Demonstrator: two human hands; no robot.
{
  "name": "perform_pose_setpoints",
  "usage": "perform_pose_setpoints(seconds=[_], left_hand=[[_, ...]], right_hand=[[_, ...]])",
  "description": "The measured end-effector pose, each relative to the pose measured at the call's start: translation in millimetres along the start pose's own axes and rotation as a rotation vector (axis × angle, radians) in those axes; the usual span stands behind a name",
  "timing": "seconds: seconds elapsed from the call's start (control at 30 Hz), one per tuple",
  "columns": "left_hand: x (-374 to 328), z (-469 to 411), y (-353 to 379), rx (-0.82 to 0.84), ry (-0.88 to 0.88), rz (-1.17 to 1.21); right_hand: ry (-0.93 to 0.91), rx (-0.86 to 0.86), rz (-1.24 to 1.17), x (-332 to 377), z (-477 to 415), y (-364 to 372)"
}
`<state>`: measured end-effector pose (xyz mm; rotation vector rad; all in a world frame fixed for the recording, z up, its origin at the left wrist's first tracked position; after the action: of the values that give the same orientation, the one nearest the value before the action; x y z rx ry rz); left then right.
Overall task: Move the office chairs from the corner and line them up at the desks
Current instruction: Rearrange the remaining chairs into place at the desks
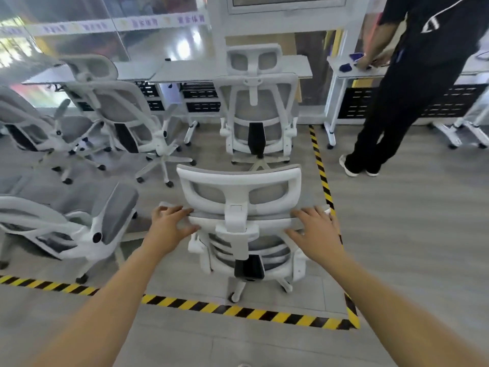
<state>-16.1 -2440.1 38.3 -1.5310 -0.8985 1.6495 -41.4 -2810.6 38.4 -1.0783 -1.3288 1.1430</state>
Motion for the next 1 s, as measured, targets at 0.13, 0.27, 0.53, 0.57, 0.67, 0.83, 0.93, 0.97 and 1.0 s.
perform_pose_setpoints(seconds=[0.13,0.27,0.53,0.57,0.67,0.83,0.93,0.97,1.0], left_hand=[[19.6,-2.9,4.1,0.006,0.167,0.041],[37.2,-5.1,7.6,0.017,0.289,0.141],[48.9,-14.8,2.5,-0.021,0.374,0.197],[49.8,-15.9,2.6,-0.011,0.372,0.206],[53.0,-18.4,3.0,-0.013,0.384,0.233],[55.4,-21.2,5.2,-0.023,0.398,0.237],[54.9,-21.4,4.5,-0.038,0.409,0.241],[55.0,-21.0,3.7,-0.037,0.411,0.24],[55.3,-20.4,2.8,-0.034,0.411,0.236]], right_hand=[[0.12,-0.019,0.121,15.1,4.7,-0.5],[0.223,-0.019,0.121,31.5,9.7,-0.8],[0.338,0.039,0.095,51.8,14.1,-1.5],[0.345,0.036,0.095,54.1,13.9,-0.8],[0.353,0.035,0.074,57.2,12.9,2.4],[0.358,0.021,0.061,54.6,12.6,6.4],[0.344,-0.004,0.056,55.7,13.1,5.7],[0.339,-0.005,0.048,55.5,13.0,6.1],[0.334,0.001,0.035,55.2,12.6,7.1]])
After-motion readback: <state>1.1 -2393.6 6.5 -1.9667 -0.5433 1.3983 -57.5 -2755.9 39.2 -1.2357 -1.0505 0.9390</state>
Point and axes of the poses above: each hand's wrist, its own z-axis away from the middle knuckle, its own y-axis out of the palm, x = y × z, the point moved 3 cm from there along -z, towards the middle knuckle, and after that the axes turned 11 degrees about z, right-handed, at the moved point
